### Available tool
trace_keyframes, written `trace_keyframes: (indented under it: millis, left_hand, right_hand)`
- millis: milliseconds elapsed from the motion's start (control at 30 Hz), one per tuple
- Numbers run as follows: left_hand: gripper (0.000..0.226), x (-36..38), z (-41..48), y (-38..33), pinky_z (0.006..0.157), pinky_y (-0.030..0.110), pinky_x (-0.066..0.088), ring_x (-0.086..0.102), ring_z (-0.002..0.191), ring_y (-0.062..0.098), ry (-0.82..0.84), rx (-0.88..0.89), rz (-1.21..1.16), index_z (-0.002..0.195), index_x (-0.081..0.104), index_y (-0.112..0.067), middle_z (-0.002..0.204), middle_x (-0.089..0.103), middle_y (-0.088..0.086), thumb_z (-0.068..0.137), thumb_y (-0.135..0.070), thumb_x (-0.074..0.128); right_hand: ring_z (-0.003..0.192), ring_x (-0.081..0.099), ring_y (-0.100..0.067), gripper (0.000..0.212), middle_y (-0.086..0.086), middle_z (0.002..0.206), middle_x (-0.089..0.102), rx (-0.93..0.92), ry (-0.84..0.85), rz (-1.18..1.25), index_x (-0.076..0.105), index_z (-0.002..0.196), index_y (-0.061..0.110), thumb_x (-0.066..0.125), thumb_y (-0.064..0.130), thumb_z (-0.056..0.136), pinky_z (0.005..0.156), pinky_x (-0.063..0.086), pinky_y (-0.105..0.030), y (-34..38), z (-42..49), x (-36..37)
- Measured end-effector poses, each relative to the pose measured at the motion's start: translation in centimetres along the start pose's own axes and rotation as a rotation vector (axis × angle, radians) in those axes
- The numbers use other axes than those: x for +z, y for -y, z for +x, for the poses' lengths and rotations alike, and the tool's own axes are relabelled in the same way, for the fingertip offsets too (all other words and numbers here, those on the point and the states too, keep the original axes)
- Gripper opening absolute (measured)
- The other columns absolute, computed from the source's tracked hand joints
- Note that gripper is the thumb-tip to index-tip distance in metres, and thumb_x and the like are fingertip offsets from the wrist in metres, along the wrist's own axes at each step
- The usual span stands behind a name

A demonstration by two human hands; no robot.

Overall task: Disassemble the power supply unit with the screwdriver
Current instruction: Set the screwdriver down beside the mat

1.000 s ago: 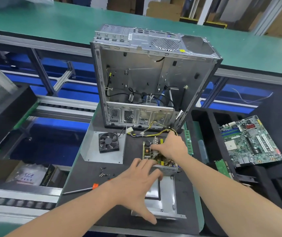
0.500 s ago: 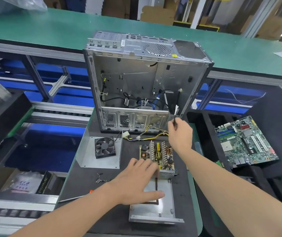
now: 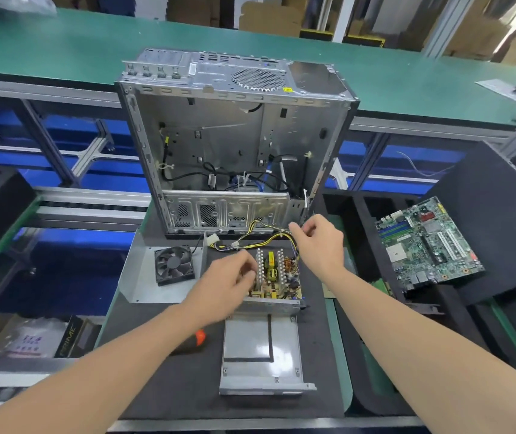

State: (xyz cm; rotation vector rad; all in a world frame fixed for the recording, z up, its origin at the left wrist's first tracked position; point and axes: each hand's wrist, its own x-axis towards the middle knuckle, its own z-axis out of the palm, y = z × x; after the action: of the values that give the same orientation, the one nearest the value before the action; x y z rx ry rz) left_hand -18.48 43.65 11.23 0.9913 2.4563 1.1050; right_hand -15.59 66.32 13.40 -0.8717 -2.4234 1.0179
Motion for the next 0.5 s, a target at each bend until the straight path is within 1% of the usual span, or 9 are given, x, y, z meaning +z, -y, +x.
trace_keyframes:
  millis: [100, 167, 267, 300, 367, 400, 433, 467, 500]
  left_hand:
    - [0.019, -1.0, 0.1, 0.4, 0.065, 0.009, 0.042, 0.061, 0.079, -0.002, -0.089, -0.051, 0.018, 0.097, 0.060, -0.037, 0.090, 0.066, -0.017, 0.099, -0.018, 0.063]
    - [0.025, -1.9, -0.9, 0.5, 0.063, 0.010, 0.041, 0.061, 0.073, 0.001, -0.158, -0.098, 0.033, 0.092, 0.062, -0.039, 0.083, 0.066, -0.015, 0.094, -0.014, 0.066]
    - [0.027, -3.3, -3.9, 1.0, 0.065, 0.024, 0.048, 0.060, 0.069, 0.005, -0.234, -0.217, 0.076, 0.085, 0.064, -0.034, 0.075, 0.068, -0.011, 0.086, -0.007, 0.067]
    - [0.026, -3.6, -5.2, 1.4, 0.064, 0.027, 0.048, 0.060, 0.069, 0.005, -0.235, -0.266, 0.108, 0.084, 0.065, -0.033, 0.073, 0.068, -0.012, 0.085, -0.007, 0.067]
    - [0.023, -4.3, -8.1, 2.5, 0.059, 0.027, 0.043, 0.061, 0.070, 0.002, -0.213, -0.377, 0.194, 0.080, 0.065, -0.035, 0.073, 0.067, -0.021, 0.082, -0.011, 0.066]
    - [0.023, -4.6, -9.5, 3.1, 0.058, 0.025, 0.041, 0.061, 0.071, 0.000, -0.197, -0.427, 0.238, 0.078, 0.064, -0.037, 0.073, 0.066, -0.023, 0.081, -0.014, 0.066]
    - [0.023, -4.8, -10.9, 3.7, 0.059, 0.025, 0.042, 0.062, 0.073, 0.001, -0.177, -0.462, 0.276, 0.077, 0.063, -0.038, 0.073, 0.066, -0.021, 0.081, -0.015, 0.066]
    - [0.023, -5.0, -12.2, 4.3, 0.062, 0.026, 0.045, 0.062, 0.076, 0.004, -0.149, -0.486, 0.305, 0.079, 0.064, -0.039, 0.075, 0.066, -0.019, 0.081, -0.016, 0.068]
    - [0.022, -5.2, -13.4, 4.8, 0.068, 0.029, 0.049, 0.063, 0.082, 0.006, -0.117, -0.492, 0.329, 0.085, 0.065, -0.039, 0.082, 0.065, -0.018, 0.082, -0.018, 0.070]
  right_hand:
    - [0.066, 0.057, -0.001, 0.022, 0.010, 0.069, 0.064, -0.137, 0.162, -0.025, 0.061, 0.080, 0.026, 0.064, 0.041, 0.096, 0.056, 0.033, -0.013, 1.4, -0.9, -0.3]
    - [0.068, 0.057, 0.003, 0.016, 0.013, 0.073, 0.065, -0.225, 0.303, -0.052, 0.065, 0.086, 0.026, 0.064, 0.038, 0.096, 0.057, 0.033, -0.010, 2.5, -1.6, -0.3]
    - [0.075, 0.061, 0.002, 0.011, 0.013, 0.078, 0.068, -0.364, 0.438, -0.050, 0.069, 0.088, 0.024, 0.065, 0.032, 0.095, 0.065, 0.042, -0.015, 4.4, -3.4, 0.0]
    - [0.077, 0.063, -0.003, 0.010, 0.011, 0.079, 0.070, -0.395, 0.482, -0.044, 0.069, 0.087, 0.024, 0.065, 0.030, 0.094, 0.068, 0.046, -0.019, 5.0, -4.1, 0.3]
    - [0.081, 0.065, -0.011, 0.008, 0.008, 0.082, 0.071, -0.449, 0.596, -0.050, 0.071, 0.089, 0.023, 0.065, 0.026, 0.092, 0.074, 0.051, -0.028, 6.1, -5.9, 1.2]
    - [0.082, 0.064, -0.012, 0.009, 0.009, 0.084, 0.071, -0.485, 0.654, -0.064, 0.073, 0.091, 0.022, 0.065, 0.025, 0.092, 0.075, 0.050, -0.029, 6.6, -6.9, 1.8]
    - [0.083, 0.063, -0.012, 0.010, 0.009, 0.084, 0.070, -0.524, 0.706, -0.079, 0.075, 0.093, 0.021, 0.065, 0.024, 0.091, 0.075, 0.048, -0.028, 6.9, -8.0, 2.5]
    - [0.083, 0.062, -0.012, 0.011, 0.009, 0.084, 0.069, -0.560, 0.749, -0.091, 0.076, 0.094, 0.021, 0.066, 0.023, 0.090, 0.074, 0.045, -0.026, 7.1, -9.2, 3.2]
    - [0.083, 0.062, -0.012, 0.013, 0.008, 0.084, 0.069, -0.593, 0.784, -0.106, 0.077, 0.095, 0.020, 0.066, 0.021, 0.089, 0.074, 0.042, -0.024, 7.4, -10.4, 3.9]
